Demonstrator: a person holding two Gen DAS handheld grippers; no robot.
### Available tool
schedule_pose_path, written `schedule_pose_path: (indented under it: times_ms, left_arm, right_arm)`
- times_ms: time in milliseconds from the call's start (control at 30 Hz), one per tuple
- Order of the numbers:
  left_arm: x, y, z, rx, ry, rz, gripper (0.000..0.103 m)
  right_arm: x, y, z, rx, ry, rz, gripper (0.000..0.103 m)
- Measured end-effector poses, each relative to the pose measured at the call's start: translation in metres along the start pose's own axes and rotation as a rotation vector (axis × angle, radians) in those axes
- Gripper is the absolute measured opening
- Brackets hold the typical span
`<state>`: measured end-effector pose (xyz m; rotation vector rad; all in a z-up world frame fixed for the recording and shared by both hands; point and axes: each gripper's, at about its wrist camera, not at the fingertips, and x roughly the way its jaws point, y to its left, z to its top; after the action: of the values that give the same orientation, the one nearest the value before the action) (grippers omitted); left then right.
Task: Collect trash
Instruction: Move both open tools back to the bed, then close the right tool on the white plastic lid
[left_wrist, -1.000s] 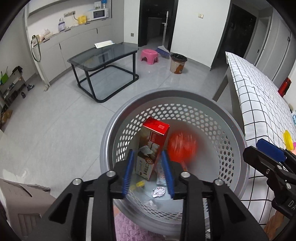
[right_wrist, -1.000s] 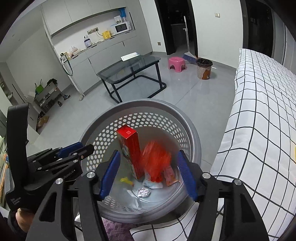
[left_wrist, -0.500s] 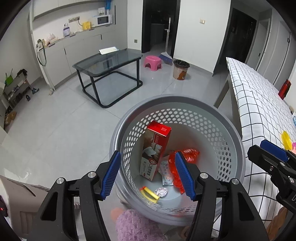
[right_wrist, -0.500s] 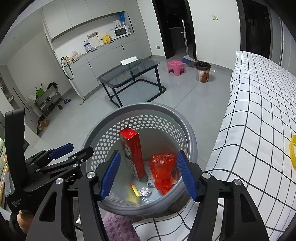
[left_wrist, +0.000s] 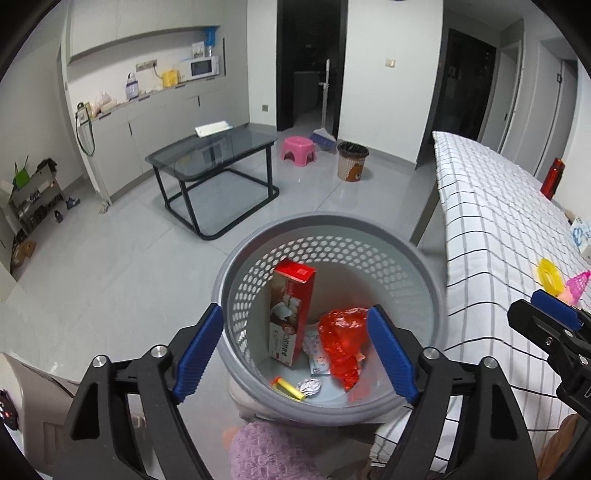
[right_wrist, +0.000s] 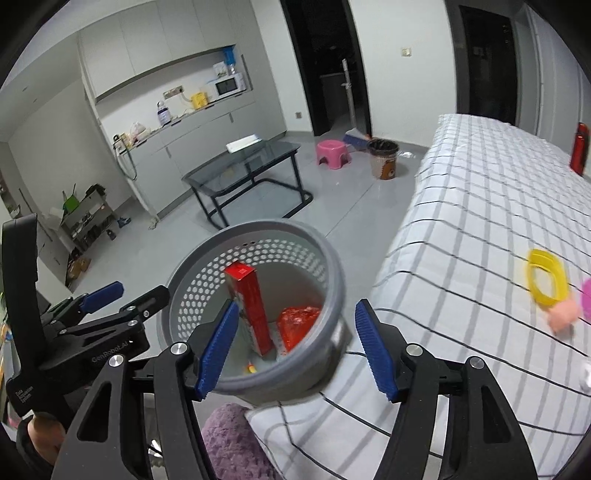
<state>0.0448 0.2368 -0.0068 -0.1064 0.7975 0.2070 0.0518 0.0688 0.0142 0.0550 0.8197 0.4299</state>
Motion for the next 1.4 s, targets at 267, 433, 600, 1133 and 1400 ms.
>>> schedule_pose_path:
  times_ms: [267,433,600,1133,1400]
  left_arm:
    - [-0.019,-0.045,-0.004,0.051,-0.036,-0.059,0.087]
    - [-0.023,-0.088,-0.008,0.091,-0.04,-0.121,0.091]
    - [-0.025,-0.133,-0.009,0.146,-0.041,-0.184,0.093]
    - [-0.01,-0.248,-0.016,0.302,-0.006,-0.292,0.095]
    - [0.003,-0.277,-0.015,0.334,0.013,-0.289,0.095]
  right_arm:
    - [-0.043,-0.042,-0.022,0.04,-0.054,-0.08,0.069]
    - [-0.073,-0.087,-0.044,0.099,-0.072,-0.156,0.069]
    - [-0.1,-0.137,-0.064,0.178,-0.078,-0.26,0.069]
    - [-0.111,-0.254,-0.093,0.352,0.03,-0.424,0.069]
    - [-0.079,-0.27,-0.081,0.316,0.097,-0.425,0.069]
